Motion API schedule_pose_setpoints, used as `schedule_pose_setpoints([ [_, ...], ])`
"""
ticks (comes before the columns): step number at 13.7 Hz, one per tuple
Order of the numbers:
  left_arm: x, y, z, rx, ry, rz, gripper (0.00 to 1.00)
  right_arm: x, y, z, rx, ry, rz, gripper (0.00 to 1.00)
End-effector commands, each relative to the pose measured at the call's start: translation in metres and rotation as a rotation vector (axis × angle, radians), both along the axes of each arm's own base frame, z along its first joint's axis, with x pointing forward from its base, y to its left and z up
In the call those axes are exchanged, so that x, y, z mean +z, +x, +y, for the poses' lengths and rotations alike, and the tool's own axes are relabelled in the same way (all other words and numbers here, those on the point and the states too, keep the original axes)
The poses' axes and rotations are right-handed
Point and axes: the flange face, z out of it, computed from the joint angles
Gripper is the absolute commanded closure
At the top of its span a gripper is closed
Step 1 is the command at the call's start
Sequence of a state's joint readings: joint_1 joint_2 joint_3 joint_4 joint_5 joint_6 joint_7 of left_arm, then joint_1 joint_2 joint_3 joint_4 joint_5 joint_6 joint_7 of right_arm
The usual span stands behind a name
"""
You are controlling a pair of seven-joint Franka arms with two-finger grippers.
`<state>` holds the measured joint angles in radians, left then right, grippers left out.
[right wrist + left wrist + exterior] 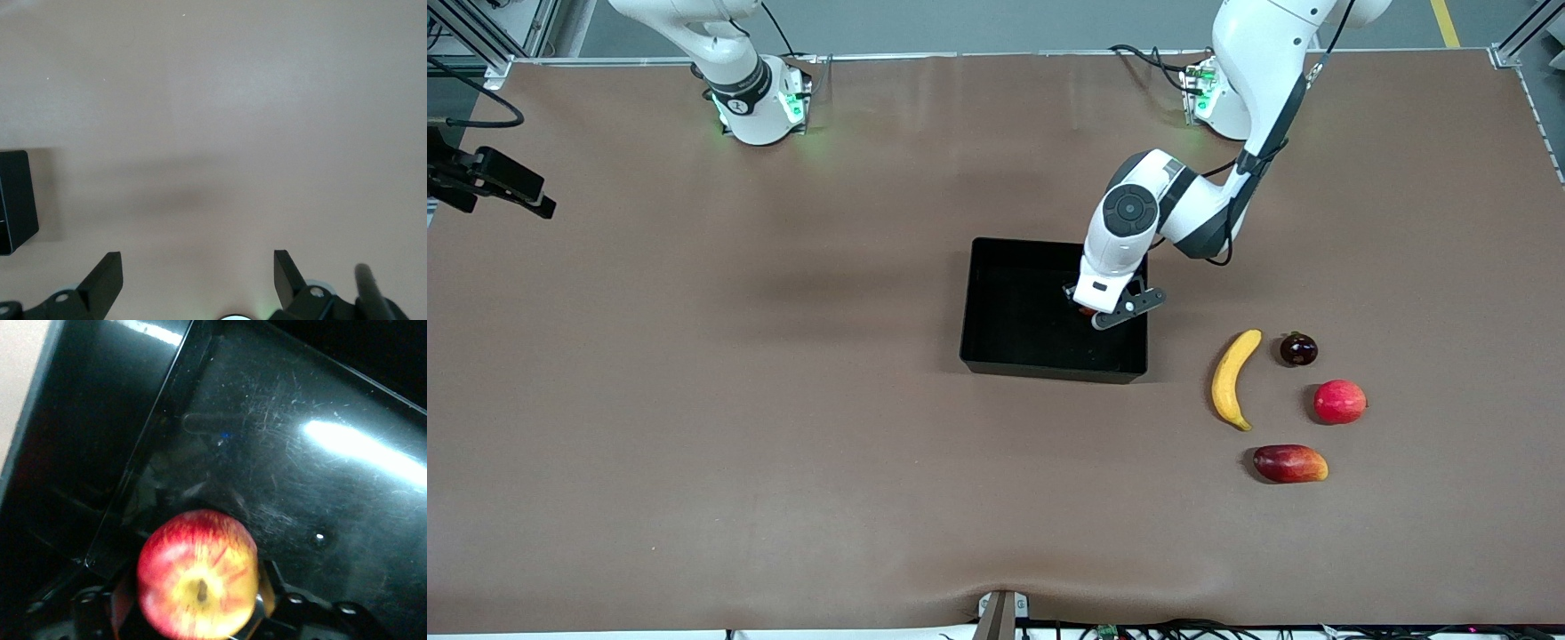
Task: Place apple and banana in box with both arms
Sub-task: 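Open the left gripper to release the apple inside the box, then move the left gripper over the yellow banana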
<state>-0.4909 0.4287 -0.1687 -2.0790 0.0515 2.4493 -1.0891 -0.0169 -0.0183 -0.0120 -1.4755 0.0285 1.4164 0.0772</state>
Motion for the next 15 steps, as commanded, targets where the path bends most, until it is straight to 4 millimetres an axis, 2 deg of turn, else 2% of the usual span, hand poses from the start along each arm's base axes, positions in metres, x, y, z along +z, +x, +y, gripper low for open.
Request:
schedule_pose_setpoints([
  [1,0.009,0.0,-0.006,0.018,-0.007,-0.03,0.0,0.006,-0.004,-0.003,0.012,-0.004,-0.014,0.0],
  [2,0.022,-0.002,-0.012,0.016,-0.014,-0.045,0.0,0.005,-0.003,-0.003,0.012,-0.005,-0.012,0.0],
  [4,0.063,0.003,-0.015,0.02,-0.008,-0.06,0.0,0.005,-0.004,-0.007,0.006,-0.002,-0.012,0.0],
  [6,0.117,0.016,-0.02,0.021,0.02,-0.048,0.0,0.005,-0.004,-0.007,0.005,-0.001,-0.012,0.0],
  [8,0.169,0.039,-0.015,0.01,0.046,-0.029,0.0,0.004,-0.003,-0.007,0.004,0.002,-0.011,0.0],
  [9,0.186,0.053,-0.002,-0.007,0.056,-0.016,0.0,0.004,-0.003,-0.007,0.003,0.001,-0.011,0.0],
  [11,0.204,0.082,0.05,-0.03,0.051,-0.014,0.0,0.004,-0.003,-0.007,0.004,0.002,-0.011,0.0],
  [12,0.2,0.095,0.078,-0.069,0.05,-0.001,0.0,0.004,-0.003,-0.007,0.004,0.003,-0.011,0.0],
  [15,0.182,0.124,0.146,-0.163,0.041,0.036,0.0,0.004,-0.003,-0.007,0.004,0.004,-0.009,0.0],
])
